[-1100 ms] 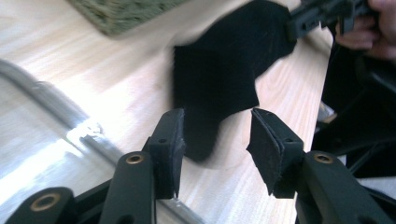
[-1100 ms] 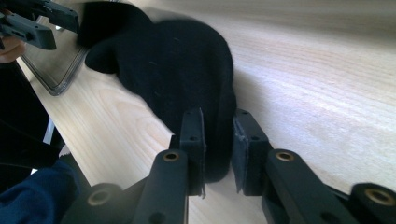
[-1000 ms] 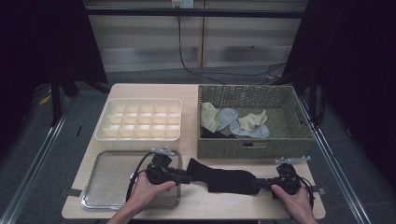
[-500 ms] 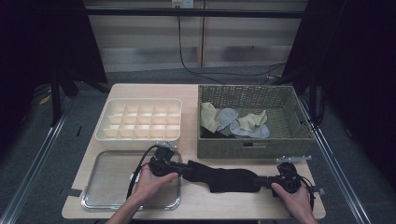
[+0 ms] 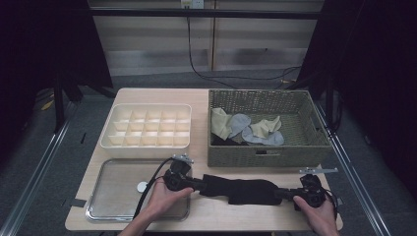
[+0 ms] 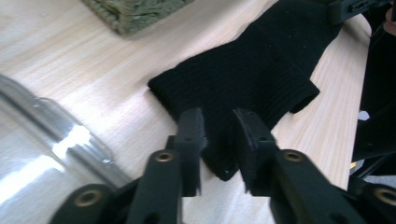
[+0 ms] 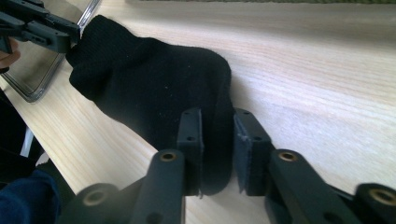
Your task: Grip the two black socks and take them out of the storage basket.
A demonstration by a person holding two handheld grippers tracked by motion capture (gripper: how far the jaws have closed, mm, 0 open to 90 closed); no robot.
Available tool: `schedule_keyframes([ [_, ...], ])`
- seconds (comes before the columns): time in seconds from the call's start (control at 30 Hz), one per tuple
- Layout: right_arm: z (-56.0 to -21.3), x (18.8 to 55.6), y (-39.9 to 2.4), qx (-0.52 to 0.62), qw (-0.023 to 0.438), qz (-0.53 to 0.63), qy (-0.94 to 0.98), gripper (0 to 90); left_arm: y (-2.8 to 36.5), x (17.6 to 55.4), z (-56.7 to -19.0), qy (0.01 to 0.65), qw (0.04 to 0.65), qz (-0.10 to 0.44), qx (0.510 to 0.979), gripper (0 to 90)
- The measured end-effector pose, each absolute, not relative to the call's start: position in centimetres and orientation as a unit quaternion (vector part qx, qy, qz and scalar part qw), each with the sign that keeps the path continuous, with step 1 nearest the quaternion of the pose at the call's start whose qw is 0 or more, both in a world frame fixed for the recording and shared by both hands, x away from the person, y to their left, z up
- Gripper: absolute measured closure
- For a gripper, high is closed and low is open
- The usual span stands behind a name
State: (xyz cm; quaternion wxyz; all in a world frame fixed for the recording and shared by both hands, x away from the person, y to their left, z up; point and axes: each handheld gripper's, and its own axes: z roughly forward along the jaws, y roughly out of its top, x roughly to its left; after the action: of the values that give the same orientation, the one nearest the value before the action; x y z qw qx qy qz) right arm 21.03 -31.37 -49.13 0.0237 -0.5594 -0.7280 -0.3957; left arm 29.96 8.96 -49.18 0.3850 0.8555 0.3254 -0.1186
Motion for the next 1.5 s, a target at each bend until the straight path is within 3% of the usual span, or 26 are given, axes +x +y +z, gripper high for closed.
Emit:
schedule_keyframes([
  [0.13,-48.9,20.7,-31.8,-0.566,0.013,-0.398,-0.722,69.6,8.6,29.7,-49.2,0.324,0.374,-0.108,0.862,63.8],
  [0.33,-49.3,20.7,-31.8,-0.568,0.015,-0.392,-0.723,75.6,8.5,29.7,-49.4,0.313,0.366,-0.09,0.872,77.5],
  [0.53,-49.4,21.5,-32.1,-0.579,0.013,-0.386,-0.718,83.5,8.4,29.8,-49.5,0.313,0.367,-0.087,0.871,82.5],
  [0.87,-49.6,21.2,-33.7,-0.599,-0.01,-0.373,-0.708,80.5,7.5,28.9,-49.5,0.294,0.364,-0.1,0.878,84.1],
  [1.2,-48.8,20.8,-33.5,-0.586,-0.021,-0.395,-0.707,67.5,7.9,29.2,-49.0,0.309,0.384,-0.108,0.863,71.8],
  [1.5,-47.8,20.7,-33.3,-0.586,-0.044,-0.407,-0.699,56.0,10.8,29.0,-46.8,0.321,0.411,-0.092,0.848,60.6],
])
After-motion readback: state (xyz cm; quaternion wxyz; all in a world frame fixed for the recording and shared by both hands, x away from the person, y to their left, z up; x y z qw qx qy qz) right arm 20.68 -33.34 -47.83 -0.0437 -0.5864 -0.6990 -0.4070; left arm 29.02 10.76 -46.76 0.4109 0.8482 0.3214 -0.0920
